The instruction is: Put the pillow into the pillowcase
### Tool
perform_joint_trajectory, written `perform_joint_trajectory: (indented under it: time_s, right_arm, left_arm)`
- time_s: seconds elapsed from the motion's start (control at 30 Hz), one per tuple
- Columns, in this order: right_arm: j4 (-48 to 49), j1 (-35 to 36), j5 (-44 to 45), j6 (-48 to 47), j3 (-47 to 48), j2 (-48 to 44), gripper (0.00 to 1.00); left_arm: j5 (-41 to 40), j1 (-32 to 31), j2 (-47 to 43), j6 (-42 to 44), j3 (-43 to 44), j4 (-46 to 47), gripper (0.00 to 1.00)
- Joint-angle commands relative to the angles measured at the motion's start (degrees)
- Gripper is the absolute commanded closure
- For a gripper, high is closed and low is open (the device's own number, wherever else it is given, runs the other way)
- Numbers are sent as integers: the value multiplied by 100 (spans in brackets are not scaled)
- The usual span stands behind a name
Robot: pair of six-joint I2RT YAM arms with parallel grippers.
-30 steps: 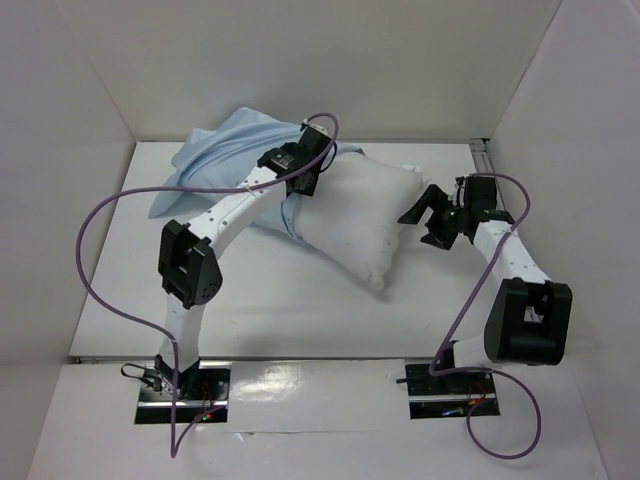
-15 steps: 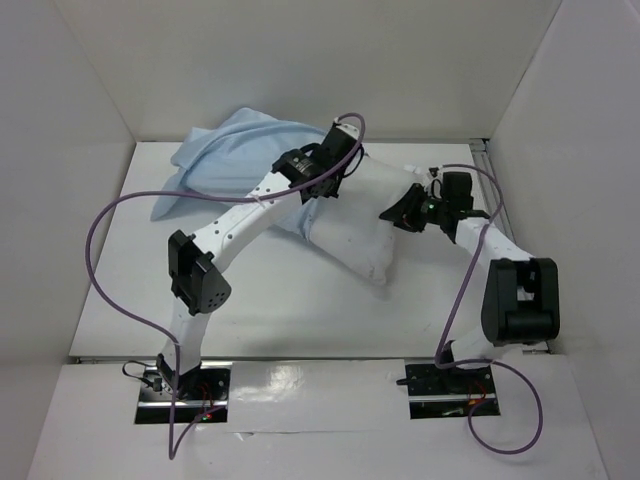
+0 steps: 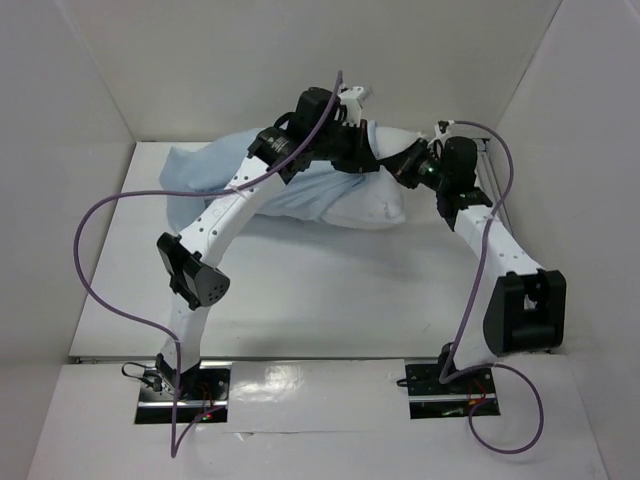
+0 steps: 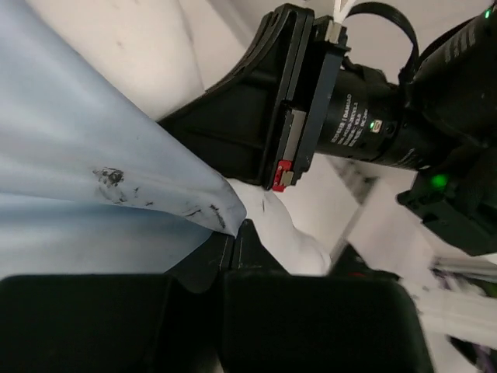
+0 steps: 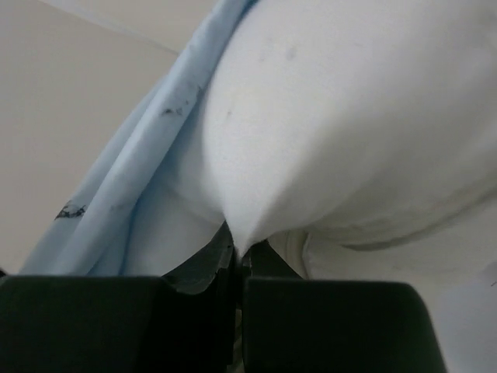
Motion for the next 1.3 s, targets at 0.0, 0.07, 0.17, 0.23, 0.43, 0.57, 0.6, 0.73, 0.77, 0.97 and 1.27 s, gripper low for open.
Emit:
perform_joint_trajectory:
  time_s: [0.0,0.07,0.17,0.23,0.43,0.57,0.6,0.73,0.77,0.97,1.27]
  right_arm:
    - [422,528,309,-39,-365,-432,100]
    - [807,607,466,75,-839,-328,100]
    - [1361,757,678,277,-1403,199,100]
    - [1293,810,678,277,-1334,698,100]
    - [828,732,784,103,-1412,475,100]
    - [-85,503,678,-529,-1202,34,54]
    - [-392,502,678,-705,-1115,-71,37]
    - [-1659,450,1344,-1426,-999,-904,6]
    - [-2061,450,1468,-1541,-1069,-1046,5]
    - [-3249,397,2004,-2411,-1123,-1610,1]
    - [-2910,502,1487,-2510,-1518,-1005,1]
  left_arm:
    - [2123,67,-343,-874,-65,1418,100]
    - [2372,68,-342,-1008,-285,1497,100]
    - [2741,-397,-413,-1183,-522,1839,100]
    - [3144,-556,-473,-1237,-523,1945,100]
    - [2325,40,-1150,-704,-1489,1464,56]
    - [909,165,-1151,219,-1157,-99,8]
    - [610,165,-1247,361,-1156,-346,7]
    - [-998,-177,-2140,661,-2109,-665,19]
    - [-1463,-178,-2344,661,-2340,-665,24]
    - [-3624,-117,-3558,-584,-4218,-1278,18]
    - [-4289,-73,-4270,-3749,-6892,-2343,12]
